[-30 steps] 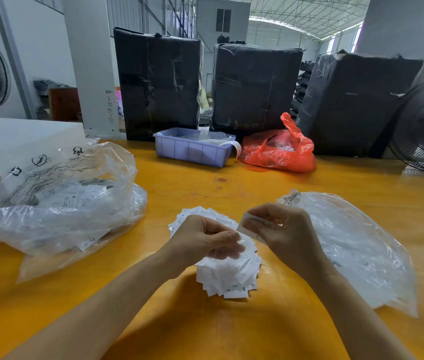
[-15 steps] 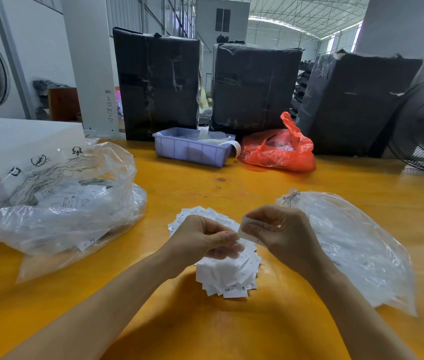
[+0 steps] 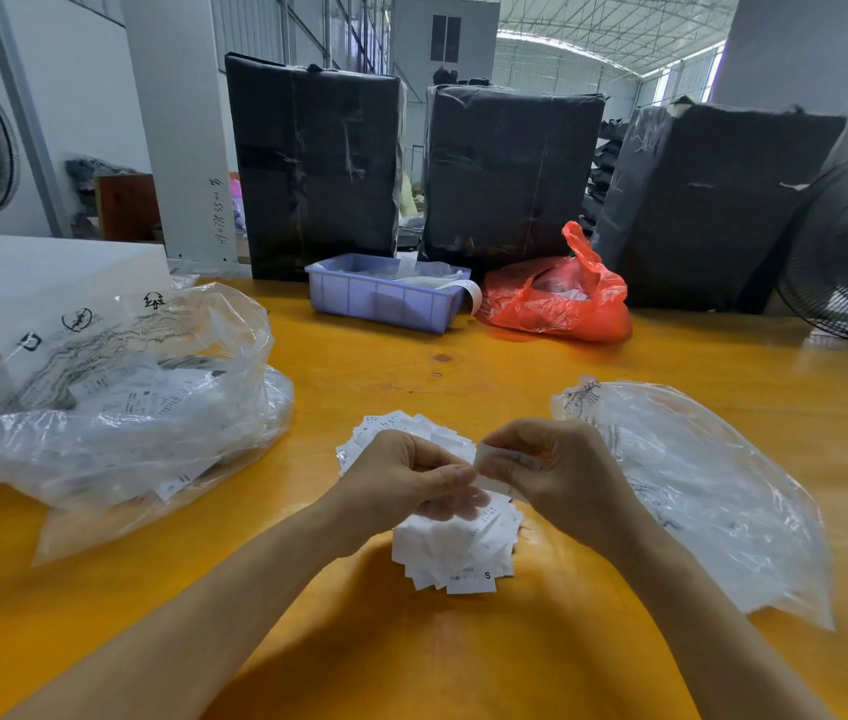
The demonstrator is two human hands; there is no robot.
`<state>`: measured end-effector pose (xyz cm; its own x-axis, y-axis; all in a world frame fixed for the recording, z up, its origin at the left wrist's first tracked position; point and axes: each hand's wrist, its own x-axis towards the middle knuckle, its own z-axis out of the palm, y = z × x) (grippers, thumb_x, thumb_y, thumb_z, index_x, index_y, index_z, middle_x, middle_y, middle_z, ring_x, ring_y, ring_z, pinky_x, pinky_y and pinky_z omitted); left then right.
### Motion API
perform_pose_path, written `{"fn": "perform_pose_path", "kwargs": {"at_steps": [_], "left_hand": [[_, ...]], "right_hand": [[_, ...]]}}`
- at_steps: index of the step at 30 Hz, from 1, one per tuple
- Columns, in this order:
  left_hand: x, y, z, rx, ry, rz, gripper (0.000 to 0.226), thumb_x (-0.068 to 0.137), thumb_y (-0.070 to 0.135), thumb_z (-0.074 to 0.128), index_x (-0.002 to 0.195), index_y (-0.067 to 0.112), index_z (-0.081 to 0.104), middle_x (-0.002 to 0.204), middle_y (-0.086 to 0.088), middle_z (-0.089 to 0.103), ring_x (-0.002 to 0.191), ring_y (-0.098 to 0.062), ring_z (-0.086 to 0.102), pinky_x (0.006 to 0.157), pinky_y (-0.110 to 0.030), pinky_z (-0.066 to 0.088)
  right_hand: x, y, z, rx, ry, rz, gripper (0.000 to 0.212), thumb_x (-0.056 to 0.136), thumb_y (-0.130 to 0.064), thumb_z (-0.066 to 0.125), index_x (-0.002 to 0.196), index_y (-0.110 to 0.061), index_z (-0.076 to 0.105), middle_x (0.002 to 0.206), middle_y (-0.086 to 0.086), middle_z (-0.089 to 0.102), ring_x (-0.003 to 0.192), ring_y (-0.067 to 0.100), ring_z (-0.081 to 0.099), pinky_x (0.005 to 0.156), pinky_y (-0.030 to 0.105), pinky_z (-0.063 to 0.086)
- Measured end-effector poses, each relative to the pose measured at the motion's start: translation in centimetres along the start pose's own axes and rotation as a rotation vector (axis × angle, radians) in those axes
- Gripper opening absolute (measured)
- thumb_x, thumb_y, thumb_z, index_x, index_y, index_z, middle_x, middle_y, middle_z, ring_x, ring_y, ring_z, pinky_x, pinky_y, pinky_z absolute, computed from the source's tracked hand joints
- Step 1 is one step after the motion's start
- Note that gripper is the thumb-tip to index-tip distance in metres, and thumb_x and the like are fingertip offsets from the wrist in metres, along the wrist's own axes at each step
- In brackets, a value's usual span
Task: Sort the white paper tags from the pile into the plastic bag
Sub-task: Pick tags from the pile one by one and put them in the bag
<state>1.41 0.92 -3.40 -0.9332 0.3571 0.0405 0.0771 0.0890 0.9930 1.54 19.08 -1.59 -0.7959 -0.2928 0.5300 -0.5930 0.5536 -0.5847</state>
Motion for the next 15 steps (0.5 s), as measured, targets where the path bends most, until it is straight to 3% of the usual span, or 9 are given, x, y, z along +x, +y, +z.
{"fn": "perform_pose_path", "kwargs": {"at_steps": [6, 11, 15], "left_hand": [[0.0, -0.07, 0.2, 0.042, 0.022, 0.021, 0.022, 0.088, 0.011, 0.063, 0.097, -0.008, 0.068, 0.084, -0.033, 0.064, 0.074, -0.02, 0.071, 0.065, -0.024, 0.054], [-0.07, 0.16, 0.33, 0.038, 0.042, 0.033, 0.016, 0.088, 0.011, 0.065, 0.09, -0.004, 0.07, 0.068, -0.016, 0.063, 0.072, -0.022, 0.072, 0.06, -0.021, 0.051], [0.13, 0.39, 0.13, -0.036, 0.14, 0.033, 0.011, 0.086, 0.01, 0.066, 0.091, 0.001, 0.071, 0.078, -0.015, 0.073, 0.069, -0.021, 0.072, 0.059, -0.021, 0.053]], "right_hand": [[-0.06, 0.29, 0.27, 0.033, -0.213, 0.095, 0.024, 0.09, -0.008, 0.06, 0.111, -0.014, 0.069, 0.087, -0.001, 0.058, 0.081, 0.016, 0.057, 0.07, 0.029, 0.046], [0.1, 0.15, -0.14, 0.125, -0.065, 0.177, 0.038, 0.081, -0.014, 0.072, 0.118, -0.017, 0.064, 0.084, -0.004, 0.068, 0.079, 0.019, 0.066, 0.073, 0.034, 0.055], [0.36, 0.17, -0.57, 0.29, -0.036, 0.324, 0.034, 0.076, -0.013, 0.076, 0.108, -0.015, 0.064, 0.086, 0.005, 0.068, 0.066, 0.009, 0.065, 0.056, 0.021, 0.054]]}}
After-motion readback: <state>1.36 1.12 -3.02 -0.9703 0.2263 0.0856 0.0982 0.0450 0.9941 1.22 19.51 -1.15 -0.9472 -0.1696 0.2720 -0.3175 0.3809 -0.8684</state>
